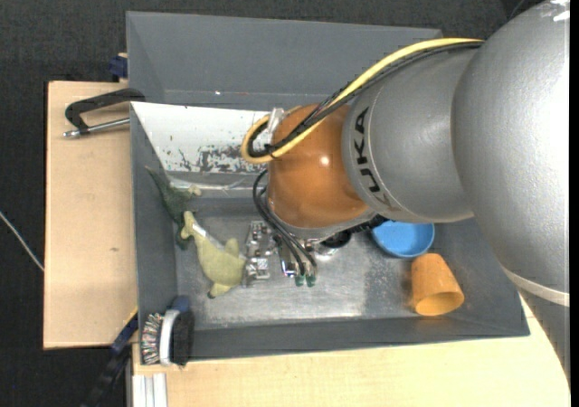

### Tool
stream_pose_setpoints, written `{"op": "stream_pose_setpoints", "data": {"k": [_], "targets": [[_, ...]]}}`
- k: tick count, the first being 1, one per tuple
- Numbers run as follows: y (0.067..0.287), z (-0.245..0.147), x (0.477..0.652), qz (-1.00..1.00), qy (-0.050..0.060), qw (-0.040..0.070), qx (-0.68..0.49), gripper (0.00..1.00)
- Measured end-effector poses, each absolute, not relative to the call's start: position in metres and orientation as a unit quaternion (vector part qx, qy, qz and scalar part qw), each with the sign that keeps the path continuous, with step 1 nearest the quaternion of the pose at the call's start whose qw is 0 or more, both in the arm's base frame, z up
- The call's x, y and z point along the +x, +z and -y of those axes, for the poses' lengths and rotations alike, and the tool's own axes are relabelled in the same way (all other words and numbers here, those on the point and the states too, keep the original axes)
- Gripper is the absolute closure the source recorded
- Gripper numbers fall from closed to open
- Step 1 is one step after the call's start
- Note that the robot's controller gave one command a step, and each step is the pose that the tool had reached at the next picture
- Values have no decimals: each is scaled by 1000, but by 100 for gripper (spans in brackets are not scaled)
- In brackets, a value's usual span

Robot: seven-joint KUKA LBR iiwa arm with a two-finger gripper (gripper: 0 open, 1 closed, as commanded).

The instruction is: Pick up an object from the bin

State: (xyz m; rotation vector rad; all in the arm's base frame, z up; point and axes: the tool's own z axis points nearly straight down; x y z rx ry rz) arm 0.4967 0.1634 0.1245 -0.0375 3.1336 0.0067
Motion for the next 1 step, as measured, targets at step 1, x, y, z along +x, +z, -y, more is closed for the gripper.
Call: {"op": "stream_pose_setpoints", "data": {"k": [1], "targets": [[255, -166, 503, -1000, 3, 7, -6, 100]]}}
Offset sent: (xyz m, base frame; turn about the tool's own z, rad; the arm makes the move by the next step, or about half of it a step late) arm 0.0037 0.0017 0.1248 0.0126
